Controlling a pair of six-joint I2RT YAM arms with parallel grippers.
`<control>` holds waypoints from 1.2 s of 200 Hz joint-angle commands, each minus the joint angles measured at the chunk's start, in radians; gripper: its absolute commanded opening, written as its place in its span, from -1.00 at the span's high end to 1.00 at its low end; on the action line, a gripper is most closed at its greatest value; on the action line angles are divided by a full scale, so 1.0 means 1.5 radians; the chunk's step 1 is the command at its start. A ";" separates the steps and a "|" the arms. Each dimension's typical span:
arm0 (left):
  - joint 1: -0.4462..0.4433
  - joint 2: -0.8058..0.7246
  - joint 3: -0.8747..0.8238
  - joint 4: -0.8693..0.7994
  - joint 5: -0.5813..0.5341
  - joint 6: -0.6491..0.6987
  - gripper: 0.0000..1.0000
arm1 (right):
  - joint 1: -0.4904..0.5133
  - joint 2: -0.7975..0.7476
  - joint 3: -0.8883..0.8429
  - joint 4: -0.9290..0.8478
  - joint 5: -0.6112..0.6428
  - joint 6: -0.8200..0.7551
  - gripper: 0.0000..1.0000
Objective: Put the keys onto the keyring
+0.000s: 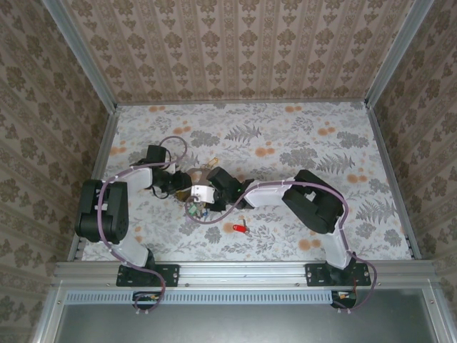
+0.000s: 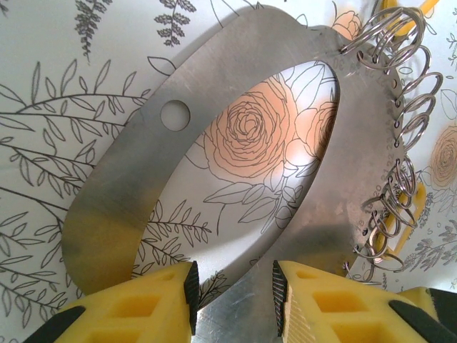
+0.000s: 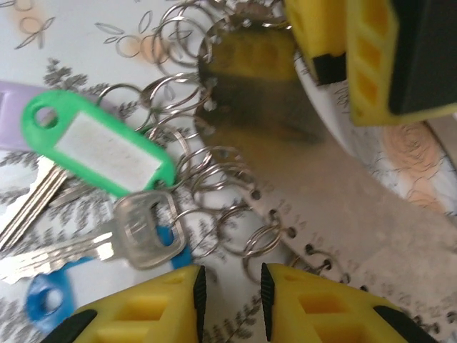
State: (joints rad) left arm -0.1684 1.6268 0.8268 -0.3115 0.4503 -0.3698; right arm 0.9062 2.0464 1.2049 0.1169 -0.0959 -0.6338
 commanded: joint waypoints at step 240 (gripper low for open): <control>0.008 -0.056 -0.038 0.060 0.063 -0.017 0.22 | -0.028 -0.040 -0.055 0.110 0.099 0.096 1.00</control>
State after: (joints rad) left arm -0.1661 1.6032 0.7902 -0.2512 0.4953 -0.3893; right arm 0.9001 2.0624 1.1557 0.2661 0.1101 -0.5816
